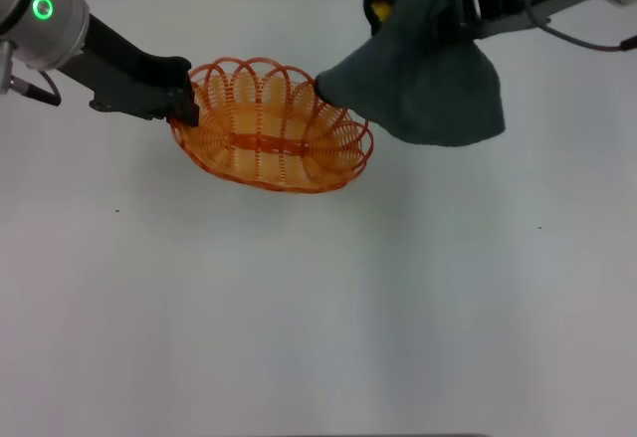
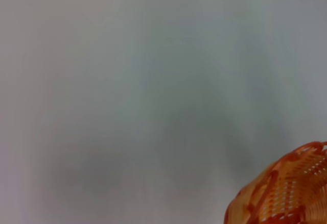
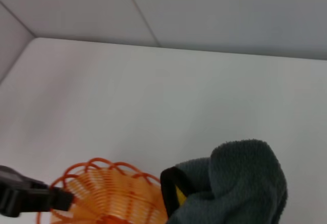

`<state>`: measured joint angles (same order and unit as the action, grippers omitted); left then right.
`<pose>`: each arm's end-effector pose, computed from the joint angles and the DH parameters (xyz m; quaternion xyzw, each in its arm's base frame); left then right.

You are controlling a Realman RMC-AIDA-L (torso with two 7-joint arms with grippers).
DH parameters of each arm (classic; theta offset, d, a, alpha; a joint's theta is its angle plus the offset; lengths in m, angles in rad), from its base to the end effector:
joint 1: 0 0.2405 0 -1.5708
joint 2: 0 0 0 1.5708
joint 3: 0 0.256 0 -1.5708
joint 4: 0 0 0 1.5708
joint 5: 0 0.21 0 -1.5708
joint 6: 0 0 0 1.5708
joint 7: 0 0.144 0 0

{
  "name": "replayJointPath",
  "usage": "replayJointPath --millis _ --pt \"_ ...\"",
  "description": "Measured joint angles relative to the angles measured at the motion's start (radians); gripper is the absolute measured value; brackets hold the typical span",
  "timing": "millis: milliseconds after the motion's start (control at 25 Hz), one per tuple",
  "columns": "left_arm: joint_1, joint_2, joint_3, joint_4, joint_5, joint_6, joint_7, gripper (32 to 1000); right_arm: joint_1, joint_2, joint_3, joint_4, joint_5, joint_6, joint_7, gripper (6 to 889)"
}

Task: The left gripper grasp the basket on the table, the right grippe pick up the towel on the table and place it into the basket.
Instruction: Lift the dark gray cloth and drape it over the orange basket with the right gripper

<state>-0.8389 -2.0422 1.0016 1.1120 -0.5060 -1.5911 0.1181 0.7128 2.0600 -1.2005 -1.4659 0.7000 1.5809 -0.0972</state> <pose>-0.1683 0.4073 0.0413 -0.7648 -0.6085 0.0535 0.2048 0.1118 0.3823 0.0447 -0.8389 0.5041 0.0130 0.2048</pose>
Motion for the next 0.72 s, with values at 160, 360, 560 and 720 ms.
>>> replayJointPath --millis 160,360,560,720 --pt "-0.006 0.0003 0.000 0.000 -0.005 -0.002 0.000 94 0.027 0.001 -0.018 0.007 0.037 -0.003 -0.007 145" --pt "-0.016 0.0005 0.000 0.000 -0.012 -0.003 0.000 94 0.081 0.004 -0.075 0.091 0.050 -0.045 -0.020 146" --pt "-0.033 0.0002 -0.006 0.000 -0.019 -0.008 0.000 94 0.146 0.006 -0.117 0.260 0.090 -0.123 -0.059 148" --pt "-0.038 -0.0008 -0.009 0.000 -0.023 -0.013 0.000 94 0.206 0.005 -0.131 0.386 0.110 -0.166 -0.089 149"
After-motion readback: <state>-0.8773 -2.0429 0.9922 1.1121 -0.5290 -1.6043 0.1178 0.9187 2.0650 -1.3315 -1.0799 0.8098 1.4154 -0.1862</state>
